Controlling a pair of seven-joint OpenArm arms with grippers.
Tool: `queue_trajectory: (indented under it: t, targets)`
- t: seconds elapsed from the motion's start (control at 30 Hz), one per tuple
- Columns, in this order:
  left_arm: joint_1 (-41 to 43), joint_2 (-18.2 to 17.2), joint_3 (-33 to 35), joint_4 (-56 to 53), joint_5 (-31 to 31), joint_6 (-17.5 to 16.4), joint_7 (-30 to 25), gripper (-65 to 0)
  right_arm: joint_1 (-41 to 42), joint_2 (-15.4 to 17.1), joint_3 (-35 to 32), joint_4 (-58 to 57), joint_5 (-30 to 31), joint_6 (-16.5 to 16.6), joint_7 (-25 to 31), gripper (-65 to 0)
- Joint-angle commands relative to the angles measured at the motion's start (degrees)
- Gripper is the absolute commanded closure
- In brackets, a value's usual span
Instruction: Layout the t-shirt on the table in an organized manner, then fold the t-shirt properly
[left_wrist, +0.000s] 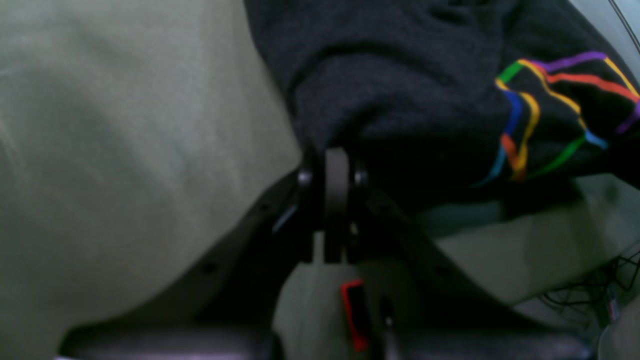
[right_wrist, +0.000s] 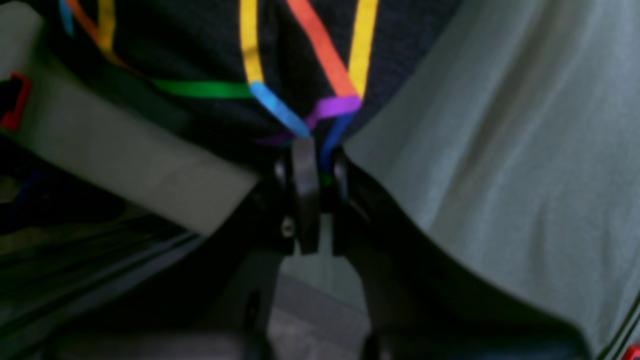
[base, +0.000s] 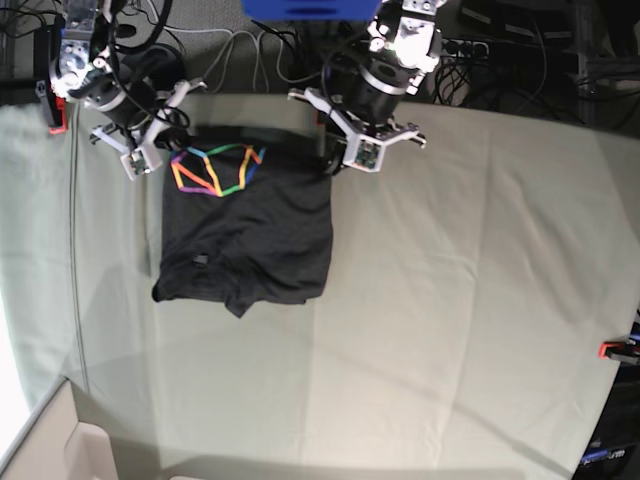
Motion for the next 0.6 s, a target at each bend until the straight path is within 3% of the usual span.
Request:
queue_trajectory:
  t: [0.0,0.3,0.5,0.57]
  targets:
    - [0.8,-0.4,0.2,0.9,-0.5,0.2,-1.6,-0.1,-0.2,0.4,0.1,1.0,0.6,0.3,0.9,0.0]
    - [1.1,-0.5,0.2,0.6,-0.1,0.1,-1.1,-2.2,-1.2,0.3,0.0,1.0,0.5,0.3,0.8,0.0]
    - [1.3,-0.5,0.1,1.1,-0.4,0.2,2.4,-25.8,-1.3,0.2,0.0,1.0,0.5,0.3,0.7,0.0]
    - [2.1,-0.5,0.0,1.3,-0.4,0.2,2.2,-29.1,-1.4,0.2,0.0,1.0,0.5,0.3,0.7,0.0]
